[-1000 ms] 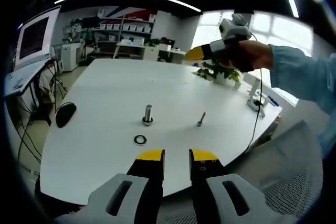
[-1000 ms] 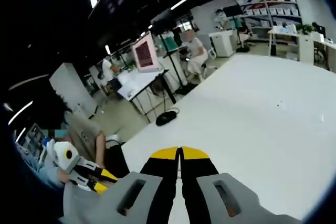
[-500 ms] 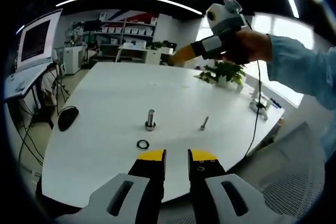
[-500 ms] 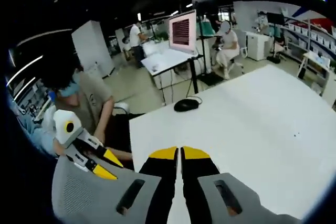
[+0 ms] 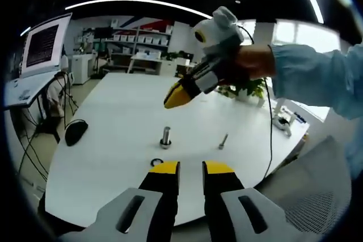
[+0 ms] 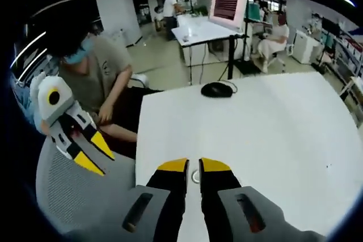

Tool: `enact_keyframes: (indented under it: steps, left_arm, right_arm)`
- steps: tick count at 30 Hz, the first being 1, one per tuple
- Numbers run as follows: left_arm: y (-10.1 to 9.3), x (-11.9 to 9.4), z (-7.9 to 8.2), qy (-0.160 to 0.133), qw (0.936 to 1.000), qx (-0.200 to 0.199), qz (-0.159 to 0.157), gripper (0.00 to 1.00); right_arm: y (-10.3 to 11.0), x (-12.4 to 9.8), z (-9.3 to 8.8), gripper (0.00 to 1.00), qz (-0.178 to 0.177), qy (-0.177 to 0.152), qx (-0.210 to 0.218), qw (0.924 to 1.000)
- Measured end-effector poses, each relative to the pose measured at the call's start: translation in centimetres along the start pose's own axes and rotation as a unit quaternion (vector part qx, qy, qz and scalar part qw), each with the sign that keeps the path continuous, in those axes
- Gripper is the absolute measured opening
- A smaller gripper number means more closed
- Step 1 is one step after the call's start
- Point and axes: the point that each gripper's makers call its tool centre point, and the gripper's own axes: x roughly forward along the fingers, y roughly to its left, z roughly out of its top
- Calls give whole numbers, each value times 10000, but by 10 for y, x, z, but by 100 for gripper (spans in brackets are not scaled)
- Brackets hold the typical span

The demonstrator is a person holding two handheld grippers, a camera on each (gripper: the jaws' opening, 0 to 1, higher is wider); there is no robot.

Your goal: Place the washer onto the threaded stud by aligning its center hole with the stud, sliding it down to the base, and recovering from edge contact or off-axis alignment until the washer reaches the visible bottom stop.

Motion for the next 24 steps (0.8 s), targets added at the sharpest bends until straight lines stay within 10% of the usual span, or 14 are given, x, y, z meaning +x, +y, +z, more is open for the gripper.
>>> enact_keyframes:
  steps: [8,24]
  left_arm:
    - [-1,2,0,30,10000,-46,-45,13]
    - [-5,2,-8,245,9994,-111,-194,14]
  right_arm:
    - [-5,34,-36,13,64,1153,-1230,9857]
    - [-4,94,-75,18,236,2016,-2017,9582]
